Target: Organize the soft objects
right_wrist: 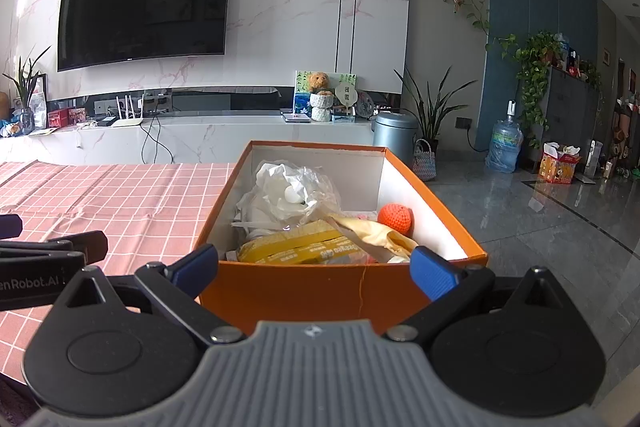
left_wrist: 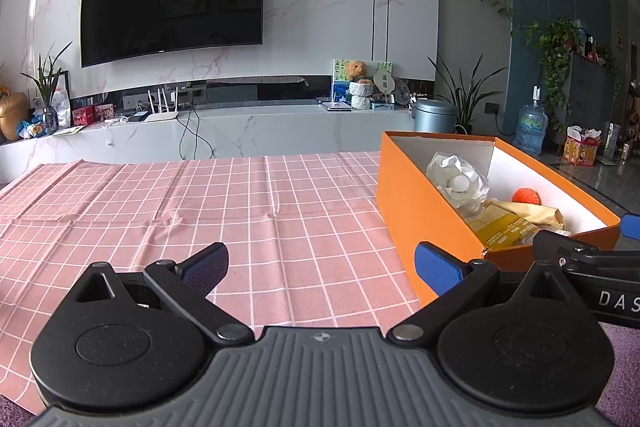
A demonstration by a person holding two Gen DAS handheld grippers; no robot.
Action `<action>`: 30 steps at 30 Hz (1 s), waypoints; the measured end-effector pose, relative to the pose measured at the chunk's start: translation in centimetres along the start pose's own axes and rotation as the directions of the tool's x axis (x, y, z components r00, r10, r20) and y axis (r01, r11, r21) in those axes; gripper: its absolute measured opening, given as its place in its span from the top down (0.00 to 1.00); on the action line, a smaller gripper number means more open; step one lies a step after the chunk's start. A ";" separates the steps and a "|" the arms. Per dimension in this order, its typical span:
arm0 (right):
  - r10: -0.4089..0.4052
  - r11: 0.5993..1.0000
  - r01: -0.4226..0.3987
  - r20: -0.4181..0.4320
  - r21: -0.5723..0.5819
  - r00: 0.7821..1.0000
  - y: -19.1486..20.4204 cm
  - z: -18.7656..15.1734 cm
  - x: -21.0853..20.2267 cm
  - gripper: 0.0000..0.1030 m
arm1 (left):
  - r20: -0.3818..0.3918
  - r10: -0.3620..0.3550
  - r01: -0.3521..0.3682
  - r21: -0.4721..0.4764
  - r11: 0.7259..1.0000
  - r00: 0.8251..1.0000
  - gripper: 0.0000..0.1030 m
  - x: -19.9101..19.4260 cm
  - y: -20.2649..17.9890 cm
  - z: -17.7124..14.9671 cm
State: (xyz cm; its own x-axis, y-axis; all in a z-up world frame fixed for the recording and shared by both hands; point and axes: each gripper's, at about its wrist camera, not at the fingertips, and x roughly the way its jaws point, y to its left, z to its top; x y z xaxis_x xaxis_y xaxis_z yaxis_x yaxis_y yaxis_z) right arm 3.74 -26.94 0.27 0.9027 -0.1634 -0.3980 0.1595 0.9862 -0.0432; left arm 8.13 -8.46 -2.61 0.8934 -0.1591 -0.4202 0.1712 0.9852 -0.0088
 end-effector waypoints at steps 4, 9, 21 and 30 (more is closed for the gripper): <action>0.000 1.000 0.000 -0.002 0.000 1.000 0.0 0.0 0.0 0.03 | -0.001 0.000 0.000 0.002 1.000 1.000 0.00 0.0 0.0 0.0; -0.001 1.000 0.001 -0.005 0.000 1.000 0.1 -0.1 0.0 0.03 | 0.000 0.003 -0.003 0.001 1.000 1.000 0.00 0.0 0.0 0.0; -0.003 1.000 0.003 -0.005 0.003 1.000 0.2 -0.3 -0.1 0.03 | 0.004 0.007 -0.007 0.008 1.000 1.000 0.00 -0.2 0.0 0.1; -0.003 1.000 0.003 -0.005 0.004 1.000 0.2 -0.3 -0.1 0.03 | 0.004 0.006 -0.006 0.009 1.000 1.000 0.00 -0.2 -0.1 0.1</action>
State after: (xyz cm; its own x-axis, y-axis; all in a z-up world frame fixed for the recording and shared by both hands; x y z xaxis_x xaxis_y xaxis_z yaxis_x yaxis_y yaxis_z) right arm 3.60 -26.71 0.04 0.9003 -0.1661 -0.4023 0.1638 0.9857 -0.0404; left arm 7.92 -8.50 -2.44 0.8961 -0.1535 -0.4164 0.1694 0.9855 0.0014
